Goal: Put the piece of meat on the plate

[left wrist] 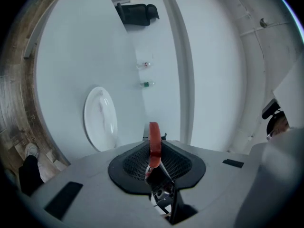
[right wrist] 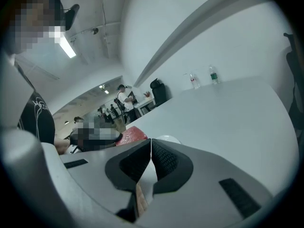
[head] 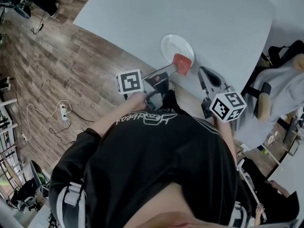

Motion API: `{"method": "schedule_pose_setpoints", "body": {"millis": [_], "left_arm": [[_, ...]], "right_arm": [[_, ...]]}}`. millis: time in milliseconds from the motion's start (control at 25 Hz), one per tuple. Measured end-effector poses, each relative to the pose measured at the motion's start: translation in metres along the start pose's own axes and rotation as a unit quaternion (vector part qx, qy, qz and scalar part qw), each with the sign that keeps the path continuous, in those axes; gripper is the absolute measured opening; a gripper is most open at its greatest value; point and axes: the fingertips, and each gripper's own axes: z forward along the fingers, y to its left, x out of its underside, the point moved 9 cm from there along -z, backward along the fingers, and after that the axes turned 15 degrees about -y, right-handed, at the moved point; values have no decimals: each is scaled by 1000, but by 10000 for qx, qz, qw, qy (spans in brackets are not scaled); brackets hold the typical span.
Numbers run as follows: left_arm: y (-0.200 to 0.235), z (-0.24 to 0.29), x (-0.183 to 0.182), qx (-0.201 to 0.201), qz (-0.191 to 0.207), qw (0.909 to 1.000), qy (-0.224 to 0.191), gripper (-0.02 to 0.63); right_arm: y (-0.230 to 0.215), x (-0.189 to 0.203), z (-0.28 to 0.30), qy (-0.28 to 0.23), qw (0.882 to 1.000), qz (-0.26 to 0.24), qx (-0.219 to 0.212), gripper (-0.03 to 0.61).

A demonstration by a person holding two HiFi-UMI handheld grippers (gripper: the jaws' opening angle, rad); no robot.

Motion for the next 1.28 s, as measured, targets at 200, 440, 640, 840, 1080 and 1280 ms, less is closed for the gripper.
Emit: {"method": "schedule_pose_setpoints", "body": {"millis": [200,440,640,840,1080,1280], "left_arm": [[4,16,-13,-45,-87,9999,-100,75],[15,28,-20,-55,-190,9996,-201,75],[31,28,-27,-371,146,9991,-120,75],[50,33,-36,-529,86,9984,-173,75],[64,39,-38,-916,367,9951,-98,75],[77,45,-35,-1099,483,9928,9,75]], "right_arm": [[-13,-4,18,64,9999,45,-72,11],[-26,-3,30,128,9998,87,-118,11],[-30,0,38,212,9996,79,-153,11],[-36,-2,51,268,9995,96,-161,11],[-46,0,57,334,9992,138,-143,11],[-54,6,58,355,9991,200,-153,11]]}}
